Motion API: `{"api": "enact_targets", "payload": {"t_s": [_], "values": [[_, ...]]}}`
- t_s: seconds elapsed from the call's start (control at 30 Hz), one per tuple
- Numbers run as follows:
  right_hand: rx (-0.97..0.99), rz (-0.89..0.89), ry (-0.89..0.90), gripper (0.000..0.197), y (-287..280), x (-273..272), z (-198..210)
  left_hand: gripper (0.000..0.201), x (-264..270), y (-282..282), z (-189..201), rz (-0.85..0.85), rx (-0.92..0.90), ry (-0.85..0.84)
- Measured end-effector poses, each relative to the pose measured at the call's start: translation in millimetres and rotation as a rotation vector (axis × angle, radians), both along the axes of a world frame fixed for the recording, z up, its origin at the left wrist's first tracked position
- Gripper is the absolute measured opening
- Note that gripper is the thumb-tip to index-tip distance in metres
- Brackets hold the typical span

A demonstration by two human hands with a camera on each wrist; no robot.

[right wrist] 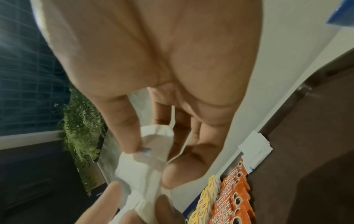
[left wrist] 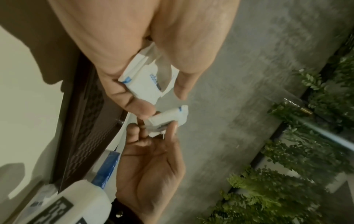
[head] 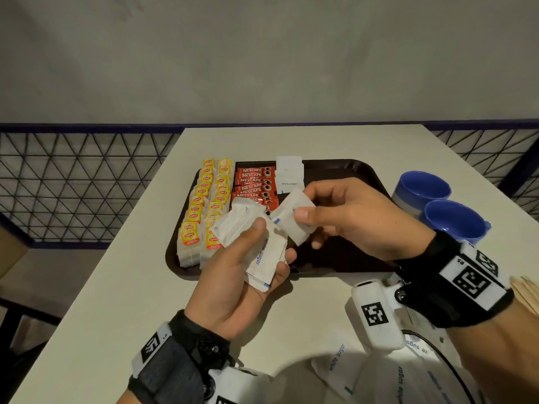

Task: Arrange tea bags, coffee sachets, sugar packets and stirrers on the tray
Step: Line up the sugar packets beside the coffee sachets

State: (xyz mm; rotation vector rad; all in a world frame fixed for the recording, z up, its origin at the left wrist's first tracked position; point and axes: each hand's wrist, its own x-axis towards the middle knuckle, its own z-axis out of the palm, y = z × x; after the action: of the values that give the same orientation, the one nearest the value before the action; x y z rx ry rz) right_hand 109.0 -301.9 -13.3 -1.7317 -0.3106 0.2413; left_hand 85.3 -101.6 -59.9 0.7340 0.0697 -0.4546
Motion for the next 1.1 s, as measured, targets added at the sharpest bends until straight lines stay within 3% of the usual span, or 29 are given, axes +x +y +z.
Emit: {"api": "enact_targets", "payload": {"t_s": [0.37,0.53,0.67,0.9,1.1], "values": [[-0.036,0.001,0.111,0.042,4,0,-2,0.045,0,3,-8,0.153,0.1,-0.133],[-0.273,-0.202,-0.022,0.031,-17,42,23,0.021,3,3,-7,0.176,0.098,-0.104],[-0.39,-0.32,-0.003,0.016,-29,97,20,0.028,2,2,-6,0.164,0.091,-0.092],[-0.747,-0.21,0.01,0.018,-18,159,-5,0.047,4,4,-5,0.174,0.086,-0.087],[-0.892,-0.156,0.012,0.025,-3,183,-17,0.047,3,5,-5,0.165,0.072,-0.081]]}}
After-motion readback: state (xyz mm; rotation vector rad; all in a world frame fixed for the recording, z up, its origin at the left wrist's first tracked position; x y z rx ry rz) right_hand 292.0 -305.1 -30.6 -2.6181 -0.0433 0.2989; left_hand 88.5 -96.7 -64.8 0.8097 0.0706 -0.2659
